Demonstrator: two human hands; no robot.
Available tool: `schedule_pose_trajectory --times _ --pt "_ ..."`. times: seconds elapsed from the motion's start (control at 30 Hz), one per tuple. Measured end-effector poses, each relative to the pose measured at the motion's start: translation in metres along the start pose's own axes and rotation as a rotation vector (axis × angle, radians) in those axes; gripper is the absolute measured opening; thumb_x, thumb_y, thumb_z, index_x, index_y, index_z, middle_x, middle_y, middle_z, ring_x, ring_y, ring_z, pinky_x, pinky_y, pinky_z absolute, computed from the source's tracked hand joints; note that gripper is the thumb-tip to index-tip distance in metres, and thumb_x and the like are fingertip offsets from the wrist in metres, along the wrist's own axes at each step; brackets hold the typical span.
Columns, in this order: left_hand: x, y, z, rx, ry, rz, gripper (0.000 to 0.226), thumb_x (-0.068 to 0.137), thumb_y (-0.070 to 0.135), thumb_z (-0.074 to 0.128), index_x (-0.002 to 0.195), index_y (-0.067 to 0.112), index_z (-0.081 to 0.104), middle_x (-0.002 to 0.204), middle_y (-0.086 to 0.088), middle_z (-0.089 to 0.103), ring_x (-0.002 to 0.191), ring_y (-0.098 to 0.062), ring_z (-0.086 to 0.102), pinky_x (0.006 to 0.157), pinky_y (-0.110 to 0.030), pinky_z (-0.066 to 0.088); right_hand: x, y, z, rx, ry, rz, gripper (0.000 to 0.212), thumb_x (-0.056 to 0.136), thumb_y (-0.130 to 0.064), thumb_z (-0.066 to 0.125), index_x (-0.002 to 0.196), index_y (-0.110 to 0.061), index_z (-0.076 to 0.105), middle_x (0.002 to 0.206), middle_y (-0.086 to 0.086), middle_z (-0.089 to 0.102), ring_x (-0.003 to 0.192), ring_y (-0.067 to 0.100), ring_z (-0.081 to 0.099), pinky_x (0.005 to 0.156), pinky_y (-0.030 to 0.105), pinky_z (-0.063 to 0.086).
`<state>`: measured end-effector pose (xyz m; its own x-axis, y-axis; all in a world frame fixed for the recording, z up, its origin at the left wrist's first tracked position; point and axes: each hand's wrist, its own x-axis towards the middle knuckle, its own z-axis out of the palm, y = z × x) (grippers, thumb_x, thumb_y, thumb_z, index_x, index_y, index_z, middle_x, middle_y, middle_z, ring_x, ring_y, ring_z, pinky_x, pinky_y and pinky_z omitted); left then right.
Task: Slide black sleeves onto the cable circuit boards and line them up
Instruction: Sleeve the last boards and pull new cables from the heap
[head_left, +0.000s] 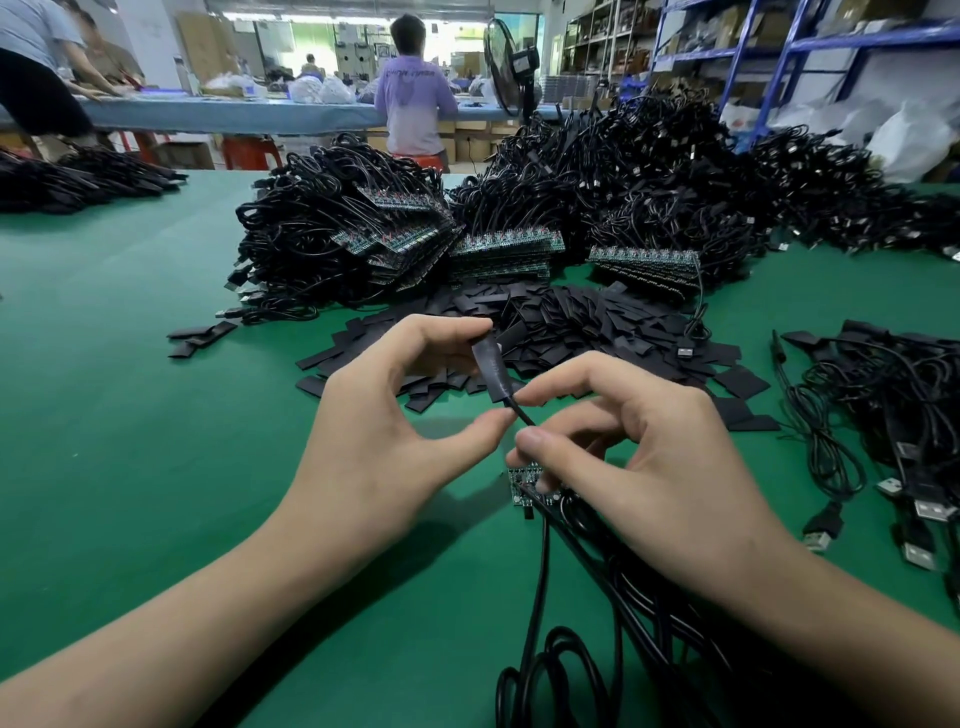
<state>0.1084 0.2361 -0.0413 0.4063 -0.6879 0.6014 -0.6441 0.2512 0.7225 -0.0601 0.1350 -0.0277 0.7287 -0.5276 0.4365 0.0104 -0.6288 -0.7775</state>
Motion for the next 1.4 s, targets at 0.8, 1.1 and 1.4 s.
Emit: schedule_pose_trajectory --times 0.8,1.1,1.4 --pt "-0.001 0.000 0.001 0.105 0.008 0.021 0.050 0.078 0.038 0.086 0.123 0.026 0.067 0.106 0.014 0.071 0.104 -0.012 0.068 0.092 -0.021 0.050 0.003 0.010 -0.002 -0.139 0.005 0.000 0.016 0.093 -0.024 0.074 0.101 -0.037 0.073 0.070 -0.019 0.074 0.058 0.016 0.065 0.056 0.023 0.049" --pt "-0.001 0.003 -0.001 0.112 0.025 0.034 0.047 0.075 0.032 0.085 0.120 0.023 0.071 0.102 0.012 0.074 0.101 -0.007 0.070 0.093 -0.016 0.049 0.002 0.015 -0.001 -0.134 0.009 -0.023 0.018 0.093 -0.023 0.074 0.100 -0.039 0.071 0.072 -0.020 0.074 0.063 0.019 0.070 0.064 0.037 0.052" --pt "0.000 0.001 -0.001 0.148 -0.055 -0.006 0.067 0.078 0.046 0.076 0.140 0.027 0.059 0.117 0.019 0.070 0.104 -0.005 0.066 0.089 -0.013 0.046 0.010 0.005 -0.019 0.205 0.082 0.176 0.010 0.097 -0.016 0.067 0.103 -0.021 0.074 0.069 0.006 0.073 0.042 0.019 0.051 0.040 0.025 0.043"
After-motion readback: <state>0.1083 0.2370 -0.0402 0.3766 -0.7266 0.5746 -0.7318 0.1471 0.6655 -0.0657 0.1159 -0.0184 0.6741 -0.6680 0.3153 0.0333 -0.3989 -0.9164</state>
